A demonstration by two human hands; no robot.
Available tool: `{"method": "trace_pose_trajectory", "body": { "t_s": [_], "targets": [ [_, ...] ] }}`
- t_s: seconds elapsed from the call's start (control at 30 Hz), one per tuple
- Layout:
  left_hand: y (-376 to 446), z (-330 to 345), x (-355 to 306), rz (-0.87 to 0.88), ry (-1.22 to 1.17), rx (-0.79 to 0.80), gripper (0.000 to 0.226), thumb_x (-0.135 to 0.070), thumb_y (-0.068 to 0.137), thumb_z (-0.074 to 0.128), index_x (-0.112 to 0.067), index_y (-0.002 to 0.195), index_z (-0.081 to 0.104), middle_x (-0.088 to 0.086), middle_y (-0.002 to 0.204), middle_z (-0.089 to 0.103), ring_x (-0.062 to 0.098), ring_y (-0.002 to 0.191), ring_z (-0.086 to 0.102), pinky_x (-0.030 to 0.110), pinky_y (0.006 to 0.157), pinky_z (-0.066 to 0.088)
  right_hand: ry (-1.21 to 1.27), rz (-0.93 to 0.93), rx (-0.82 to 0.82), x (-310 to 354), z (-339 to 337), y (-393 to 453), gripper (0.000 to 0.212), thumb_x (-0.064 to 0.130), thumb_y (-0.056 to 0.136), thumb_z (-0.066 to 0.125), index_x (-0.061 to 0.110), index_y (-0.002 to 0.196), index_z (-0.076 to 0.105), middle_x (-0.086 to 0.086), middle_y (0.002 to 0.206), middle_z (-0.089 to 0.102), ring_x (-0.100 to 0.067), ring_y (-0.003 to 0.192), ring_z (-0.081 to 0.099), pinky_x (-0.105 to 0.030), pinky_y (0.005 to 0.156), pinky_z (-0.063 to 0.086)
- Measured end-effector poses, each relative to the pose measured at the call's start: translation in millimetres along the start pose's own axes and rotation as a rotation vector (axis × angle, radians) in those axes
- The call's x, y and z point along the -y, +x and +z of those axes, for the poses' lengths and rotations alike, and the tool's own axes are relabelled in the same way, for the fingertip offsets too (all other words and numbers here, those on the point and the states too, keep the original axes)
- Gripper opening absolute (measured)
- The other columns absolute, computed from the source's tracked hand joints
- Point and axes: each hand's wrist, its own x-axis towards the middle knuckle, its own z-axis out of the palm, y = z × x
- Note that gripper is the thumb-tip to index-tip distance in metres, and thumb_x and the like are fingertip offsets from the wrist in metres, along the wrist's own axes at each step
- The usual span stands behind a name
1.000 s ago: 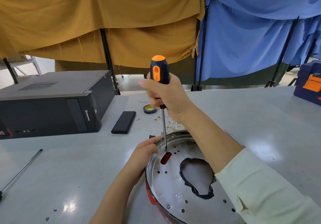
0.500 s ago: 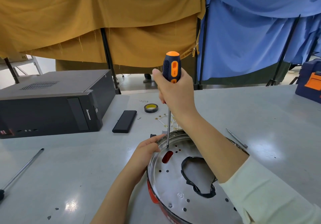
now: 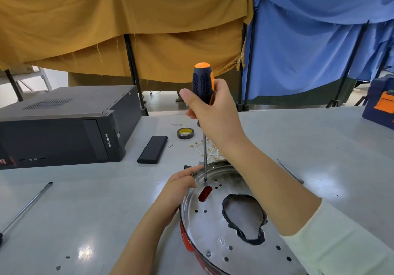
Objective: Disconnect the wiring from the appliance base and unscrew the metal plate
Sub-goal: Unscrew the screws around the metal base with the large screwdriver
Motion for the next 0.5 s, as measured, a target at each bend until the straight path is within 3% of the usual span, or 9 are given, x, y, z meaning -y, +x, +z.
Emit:
{"method": "trace_pose_trajectory", "body": {
  "t_s": [0.13,0.27,0.37,0.5],
  "targets": [
    [-1.9,1.2,0.2,-0.004,-0.021,0.007,0.051,0.007,0.080,0.038,-0.019,0.111,0.069,0.008,0.110,0.069,0.026,0.109,0.061,0.041,0.101,0.044,0.096,0.019,0.050,-0.2,-2.2,0.8,0.017,0.018,0.090,0.061,0.009,0.085,0.048,-0.004,0.066,0.043,-0.017,0.054,0.040,-0.029,0.051,0.035],
    [-2.0,1.4,0.0,-0.008,-0.032,0.001,0.051,0.007,0.079,0.037,-0.018,0.111,0.069,0.010,0.110,0.069,0.028,0.108,0.061,0.044,0.102,0.043,0.396,0.085,0.313,0.1,-7.2,3.7,0.024,0.003,0.089,0.056,0.013,0.074,0.042,0.003,0.048,0.032,-0.013,0.041,0.023,-0.030,0.044,0.016],
    [-2.0,1.3,0.3,-0.010,-0.036,0.004,0.051,0.007,0.080,0.038,-0.017,0.112,0.069,0.009,0.110,0.069,0.028,0.109,0.061,0.044,0.103,0.042,0.340,0.050,0.352,0.6,-5.3,4.1,0.025,0.006,0.090,0.059,0.013,0.083,0.037,0.006,0.051,0.037,-0.012,0.040,0.030,-0.024,0.041,0.026],
    [-1.4,0.0,2.1,-0.007,-0.023,0.020,0.049,-0.001,0.075,0.043,-0.020,0.112,0.069,0.008,0.114,0.068,0.028,0.113,0.058,0.044,0.104,0.041,0.257,-0.038,0.156,-7.0,-4.7,-3.5,0.034,0.017,0.085,0.069,0.012,0.096,0.038,0.003,0.066,0.049,-0.011,0.051,0.047,-0.023,0.051,0.045]
  ]
}}
